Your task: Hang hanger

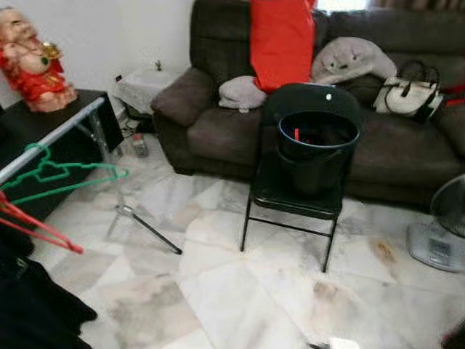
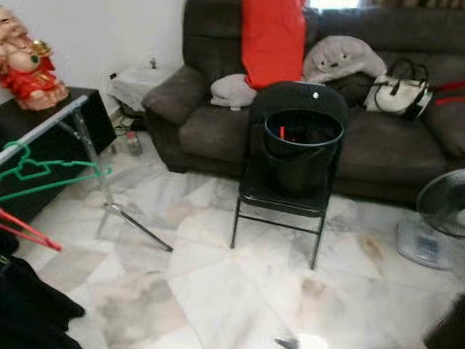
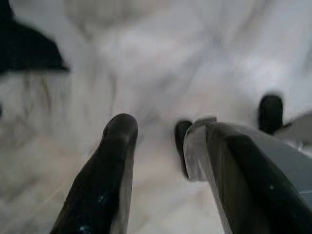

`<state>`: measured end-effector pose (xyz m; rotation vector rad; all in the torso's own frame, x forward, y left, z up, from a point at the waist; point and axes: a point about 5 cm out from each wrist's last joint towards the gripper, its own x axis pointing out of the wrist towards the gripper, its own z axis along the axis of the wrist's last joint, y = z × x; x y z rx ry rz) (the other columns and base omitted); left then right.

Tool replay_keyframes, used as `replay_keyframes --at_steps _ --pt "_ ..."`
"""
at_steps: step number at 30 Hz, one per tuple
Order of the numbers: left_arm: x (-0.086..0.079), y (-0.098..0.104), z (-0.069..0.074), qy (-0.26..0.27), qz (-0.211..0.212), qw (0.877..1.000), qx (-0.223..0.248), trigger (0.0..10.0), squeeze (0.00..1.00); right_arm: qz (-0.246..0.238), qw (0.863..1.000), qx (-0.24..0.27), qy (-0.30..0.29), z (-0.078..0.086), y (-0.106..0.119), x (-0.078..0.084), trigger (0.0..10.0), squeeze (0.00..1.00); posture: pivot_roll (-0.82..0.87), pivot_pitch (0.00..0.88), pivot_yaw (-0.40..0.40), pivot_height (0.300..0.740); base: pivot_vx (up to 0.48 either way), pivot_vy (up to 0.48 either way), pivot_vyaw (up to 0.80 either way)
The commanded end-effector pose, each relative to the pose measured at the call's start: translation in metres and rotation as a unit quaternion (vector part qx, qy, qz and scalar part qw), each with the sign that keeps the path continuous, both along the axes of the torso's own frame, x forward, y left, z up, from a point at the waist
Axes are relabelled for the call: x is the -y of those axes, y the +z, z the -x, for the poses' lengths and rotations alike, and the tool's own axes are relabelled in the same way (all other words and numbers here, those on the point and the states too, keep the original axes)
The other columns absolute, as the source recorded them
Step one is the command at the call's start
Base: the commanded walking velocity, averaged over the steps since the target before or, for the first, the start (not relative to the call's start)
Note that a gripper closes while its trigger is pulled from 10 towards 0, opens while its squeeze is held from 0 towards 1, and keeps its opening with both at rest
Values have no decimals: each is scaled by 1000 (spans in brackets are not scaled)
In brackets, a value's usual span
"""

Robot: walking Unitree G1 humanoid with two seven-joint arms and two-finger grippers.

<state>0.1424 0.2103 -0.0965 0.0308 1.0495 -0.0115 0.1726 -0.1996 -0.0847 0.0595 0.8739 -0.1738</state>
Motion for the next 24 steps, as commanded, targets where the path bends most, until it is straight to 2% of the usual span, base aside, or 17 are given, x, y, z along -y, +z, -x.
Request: replay_keyframes --at_steps 1,7,24 --pt "-14 -3 15 2 -19 1000 -25 10000 0 -18 1000 3 6 -4 0 -15 10000 0 31 0 51 740 334 0 -800" --pt "-13 -2 14 3 -17 1000 -22 10000 0 -15 1000 7 8 -6 1 -14 10000 0 37 0 49 740 333 0 -790" --pt "-14 -2 12 8 -15 1000 -22 10000 0 -10 1000 25 10 -13 5 -14 10000 0 30 18 55 740 336 0 0"
